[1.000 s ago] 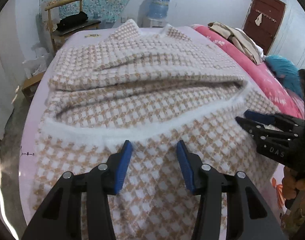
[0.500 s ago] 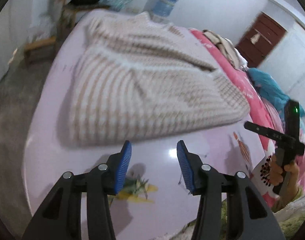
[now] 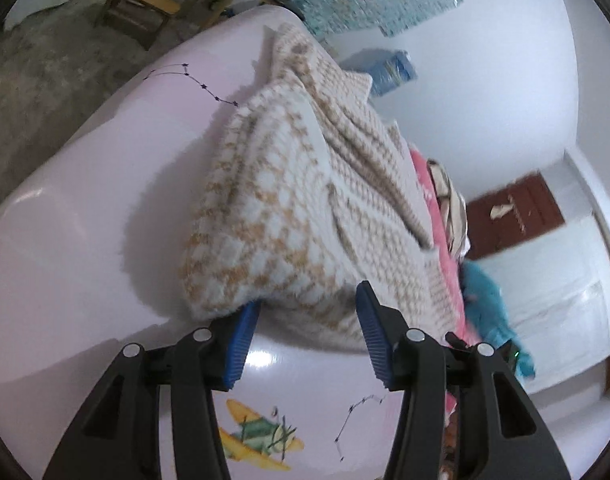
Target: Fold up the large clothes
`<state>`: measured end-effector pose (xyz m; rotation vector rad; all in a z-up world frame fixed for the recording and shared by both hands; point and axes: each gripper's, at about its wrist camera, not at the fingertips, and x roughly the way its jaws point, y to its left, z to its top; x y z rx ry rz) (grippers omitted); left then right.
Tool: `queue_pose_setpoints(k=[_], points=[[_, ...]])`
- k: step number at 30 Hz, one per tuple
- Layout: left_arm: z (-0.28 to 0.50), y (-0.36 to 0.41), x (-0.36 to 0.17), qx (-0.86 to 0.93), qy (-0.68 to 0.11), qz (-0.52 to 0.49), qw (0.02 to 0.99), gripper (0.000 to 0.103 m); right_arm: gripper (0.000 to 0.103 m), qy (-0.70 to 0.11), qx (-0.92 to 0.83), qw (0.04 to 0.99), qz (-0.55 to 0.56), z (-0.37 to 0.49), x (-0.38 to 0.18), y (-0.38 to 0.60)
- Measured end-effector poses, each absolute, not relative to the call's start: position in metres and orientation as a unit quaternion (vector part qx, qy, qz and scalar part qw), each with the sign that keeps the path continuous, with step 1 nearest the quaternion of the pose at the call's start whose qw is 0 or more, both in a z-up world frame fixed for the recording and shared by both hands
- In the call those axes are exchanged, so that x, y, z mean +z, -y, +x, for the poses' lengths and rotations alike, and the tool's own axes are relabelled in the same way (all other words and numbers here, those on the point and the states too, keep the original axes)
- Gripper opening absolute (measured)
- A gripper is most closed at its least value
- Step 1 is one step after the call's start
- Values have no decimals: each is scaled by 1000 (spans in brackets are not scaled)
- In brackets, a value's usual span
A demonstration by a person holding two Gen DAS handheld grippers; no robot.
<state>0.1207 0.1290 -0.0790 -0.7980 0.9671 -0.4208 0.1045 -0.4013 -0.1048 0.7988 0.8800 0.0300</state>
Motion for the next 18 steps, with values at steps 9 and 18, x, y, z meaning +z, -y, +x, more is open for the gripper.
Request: queue_pose_setpoints(k=[9, 18], points=[[132, -94, -62, -121, -453, -227, 854, 22, 41, -412, -72, 864, 280, 122, -96, 378], [89, -61, 2, -89, -362, -54, 926, 8, 6, -368, -89, 919, 108, 93, -27, 334]])
